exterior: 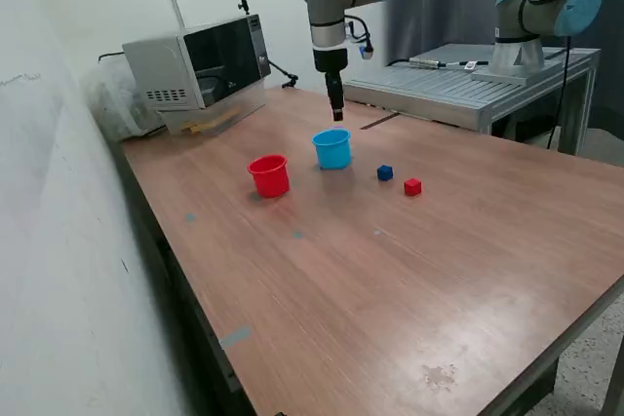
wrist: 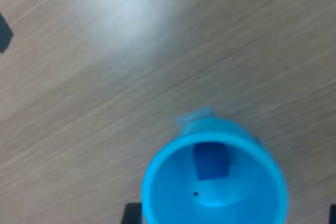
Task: Place red objects in the red bin, and blue objects in the blue bin.
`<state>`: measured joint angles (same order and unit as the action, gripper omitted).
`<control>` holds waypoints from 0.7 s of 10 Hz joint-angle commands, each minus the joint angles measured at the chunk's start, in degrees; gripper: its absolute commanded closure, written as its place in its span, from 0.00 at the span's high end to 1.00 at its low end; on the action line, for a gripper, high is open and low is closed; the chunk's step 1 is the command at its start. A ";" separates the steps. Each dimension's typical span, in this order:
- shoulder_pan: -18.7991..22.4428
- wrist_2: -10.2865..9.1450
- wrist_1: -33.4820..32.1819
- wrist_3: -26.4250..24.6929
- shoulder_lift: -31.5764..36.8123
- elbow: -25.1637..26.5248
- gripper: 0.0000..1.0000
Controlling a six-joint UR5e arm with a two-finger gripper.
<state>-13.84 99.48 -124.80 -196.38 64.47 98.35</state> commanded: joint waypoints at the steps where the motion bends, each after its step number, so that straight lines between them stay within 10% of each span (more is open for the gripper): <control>1: 6.42 0.19 0.00 0.64 11.16 7.61 1.00; 4: 15.92 0.46 0.60 7.03 18.13 16.32 1.00; 7: 16.30 -0.07 1.23 10.21 19.90 18.55 1.00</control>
<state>0.40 99.75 -123.81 -189.71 81.84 114.03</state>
